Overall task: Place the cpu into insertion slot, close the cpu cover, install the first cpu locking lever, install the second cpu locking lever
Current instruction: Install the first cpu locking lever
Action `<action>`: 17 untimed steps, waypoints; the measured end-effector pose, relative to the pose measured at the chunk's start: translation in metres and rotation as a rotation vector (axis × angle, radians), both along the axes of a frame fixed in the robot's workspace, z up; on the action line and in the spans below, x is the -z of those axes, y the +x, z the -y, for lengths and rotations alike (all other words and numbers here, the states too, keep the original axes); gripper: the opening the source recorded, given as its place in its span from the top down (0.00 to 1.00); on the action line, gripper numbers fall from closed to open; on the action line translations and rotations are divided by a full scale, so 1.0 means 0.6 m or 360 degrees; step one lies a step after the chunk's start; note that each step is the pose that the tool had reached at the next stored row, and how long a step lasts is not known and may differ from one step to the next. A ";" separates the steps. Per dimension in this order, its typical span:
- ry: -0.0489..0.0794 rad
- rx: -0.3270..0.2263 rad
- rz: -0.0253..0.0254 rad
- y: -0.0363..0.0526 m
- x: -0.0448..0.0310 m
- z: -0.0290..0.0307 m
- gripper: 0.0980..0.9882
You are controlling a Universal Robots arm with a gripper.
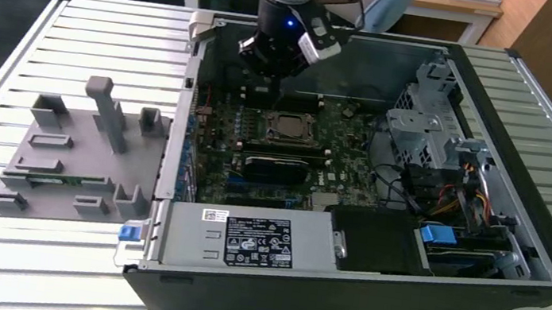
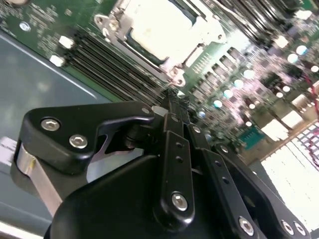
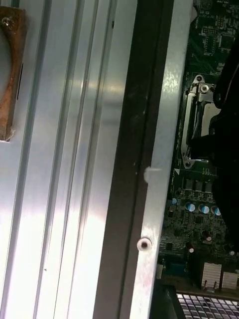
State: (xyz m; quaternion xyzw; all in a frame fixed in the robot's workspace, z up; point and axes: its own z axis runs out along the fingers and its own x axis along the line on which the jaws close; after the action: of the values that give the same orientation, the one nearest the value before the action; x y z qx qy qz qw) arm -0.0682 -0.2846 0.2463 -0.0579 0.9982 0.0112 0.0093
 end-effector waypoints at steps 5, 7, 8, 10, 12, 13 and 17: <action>0.0000 0.0029 0.00002 0.013 0.009 -0.0029 0.99; 0.0000 0.0063 -0.00001 0.013 0.010 -0.0029 0.99; 0.0000 0.0070 0.00000 0.013 0.011 -0.0028 0.99; 0.0019 0.0073 -0.00007 0.013 0.013 -0.0027 0.99; 0.0070 0.0073 -0.00015 0.013 0.014 -0.0028 0.99; 0.0091 0.0074 -0.00022 0.013 0.015 -0.0026 0.99; 0.0103 0.0097 -0.00016 0.016 0.020 -0.0021 0.99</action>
State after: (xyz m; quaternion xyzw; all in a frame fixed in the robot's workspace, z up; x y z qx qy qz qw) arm -0.0587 -0.2834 0.2341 -0.0272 0.9986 0.0433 0.0110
